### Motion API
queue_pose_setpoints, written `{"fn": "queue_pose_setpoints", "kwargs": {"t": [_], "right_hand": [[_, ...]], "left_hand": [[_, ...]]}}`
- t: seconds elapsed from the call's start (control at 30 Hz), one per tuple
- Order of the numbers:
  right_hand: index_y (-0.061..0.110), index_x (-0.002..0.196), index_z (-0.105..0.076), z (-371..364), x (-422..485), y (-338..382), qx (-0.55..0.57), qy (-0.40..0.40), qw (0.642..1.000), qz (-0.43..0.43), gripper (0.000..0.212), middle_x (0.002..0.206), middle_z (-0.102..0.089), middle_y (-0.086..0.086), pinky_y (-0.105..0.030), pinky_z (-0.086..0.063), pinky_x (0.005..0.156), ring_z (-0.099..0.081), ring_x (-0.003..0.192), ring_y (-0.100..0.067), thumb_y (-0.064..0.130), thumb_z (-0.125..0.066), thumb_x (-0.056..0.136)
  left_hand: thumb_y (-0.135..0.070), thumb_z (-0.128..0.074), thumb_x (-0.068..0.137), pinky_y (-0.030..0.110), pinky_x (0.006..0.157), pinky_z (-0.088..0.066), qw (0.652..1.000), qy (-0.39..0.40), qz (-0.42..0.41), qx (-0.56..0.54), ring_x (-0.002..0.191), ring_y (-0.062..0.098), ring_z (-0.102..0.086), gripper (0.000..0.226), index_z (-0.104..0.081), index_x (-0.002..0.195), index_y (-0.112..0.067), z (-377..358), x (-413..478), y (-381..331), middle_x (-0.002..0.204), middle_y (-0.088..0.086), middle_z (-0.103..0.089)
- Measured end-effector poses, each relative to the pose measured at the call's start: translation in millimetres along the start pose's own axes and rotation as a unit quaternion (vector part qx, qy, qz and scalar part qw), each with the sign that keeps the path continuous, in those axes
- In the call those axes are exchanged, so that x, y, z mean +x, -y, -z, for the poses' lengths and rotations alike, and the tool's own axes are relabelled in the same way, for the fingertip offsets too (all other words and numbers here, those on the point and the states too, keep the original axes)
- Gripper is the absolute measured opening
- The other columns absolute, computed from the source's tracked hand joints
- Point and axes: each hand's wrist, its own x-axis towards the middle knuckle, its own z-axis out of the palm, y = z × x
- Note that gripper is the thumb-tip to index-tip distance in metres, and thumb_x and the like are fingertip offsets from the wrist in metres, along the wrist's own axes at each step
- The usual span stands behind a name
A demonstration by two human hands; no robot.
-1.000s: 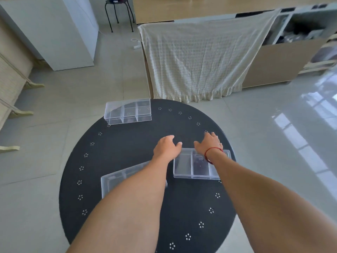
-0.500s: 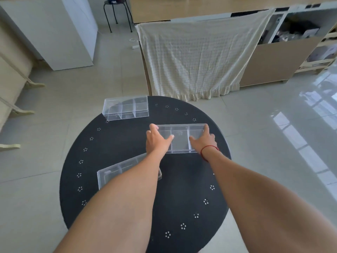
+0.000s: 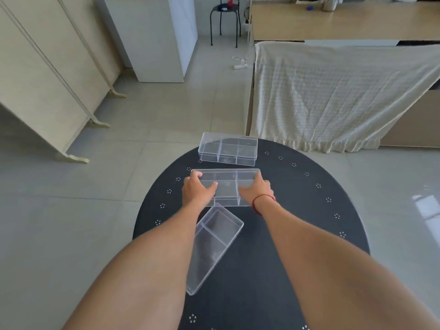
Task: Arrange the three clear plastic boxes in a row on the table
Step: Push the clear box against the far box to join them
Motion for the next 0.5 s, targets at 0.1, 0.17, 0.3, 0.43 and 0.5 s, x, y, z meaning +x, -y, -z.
{"fn": "queue_pose_setpoints", "kwargs": {"t": [0.1, 0.17, 0.3, 0.43, 0.5], "right_hand": [[0.02, 0.139, -0.04, -8.0, 5.6, 6.6, -0.01, 0.002, 1.0, -0.001, 0.059, 0.137, -0.046, -0.013, -0.047, -0.042, 0.105, -0.05, 0.123, -0.038, 0.041, -0.055, 0.086], [0.02, 0.14, -0.039, -10.1, 9.7, 9.3, -0.007, 0.0, 1.0, -0.004, 0.058, 0.138, -0.046, -0.013, -0.047, -0.042, 0.105, -0.05, 0.124, -0.038, 0.039, -0.054, 0.087], [0.02, 0.143, -0.035, -14.7, 18.1, 8.2, 0.02, 0.001, 0.999, -0.028, 0.06, 0.141, -0.043, -0.014, -0.048, -0.04, 0.108, -0.049, 0.126, -0.039, 0.035, -0.054, 0.089], [0.019, 0.144, -0.031, -20.8, 19.9, -1.7, 0.011, 0.013, 0.998, -0.06, 0.061, 0.142, -0.039, -0.014, -0.048, -0.038, 0.109, -0.047, 0.128, -0.038, 0.032, -0.055, 0.089], [0.019, 0.144, -0.028, -23.3, 20.1, -4.8, -0.011, 0.013, 0.998, -0.066, 0.065, 0.142, -0.039, -0.013, -0.046, -0.039, 0.108, -0.046, 0.128, -0.037, 0.03, -0.058, 0.088]], "left_hand": [[-0.046, -0.069, 0.081, 0.036, 0.09, -0.05, 1.0, 0.0, -0.005, 0.014, 0.119, 0.024, -0.052, 0.057, -0.047, 0.128, -0.022, 3.6, 12.3, 3.8, 0.132, 0.004, -0.049], [-0.047, -0.069, 0.08, 0.034, 0.088, -0.049, 1.0, 0.006, -0.012, 0.018, 0.12, 0.023, -0.052, 0.059, -0.047, 0.129, -0.022, 3.9, 20.8, 1.9, 0.133, 0.004, -0.049], [-0.042, -0.071, 0.08, 0.036, 0.091, -0.048, 0.999, 0.032, -0.024, 0.019, 0.121, 0.024, -0.052, 0.055, -0.049, 0.127, -0.022, -2.6, 35.7, -1.6, 0.136, 0.005, -0.047], [-0.046, -0.077, 0.073, 0.036, 0.091, -0.044, 0.994, 0.103, 0.011, 0.032, 0.124, 0.026, -0.05, 0.073, -0.042, 0.133, -0.022, -12.8, 31.8, 7.4, 0.139, 0.005, -0.041], [-0.047, -0.081, 0.068, 0.037, 0.09, -0.044, 0.99, 0.133, 0.015, 0.054, 0.124, 0.026, -0.048, 0.082, -0.038, 0.134, -0.023, -16.5, 25.7, 13.2, 0.139, 0.005, -0.039]]}}
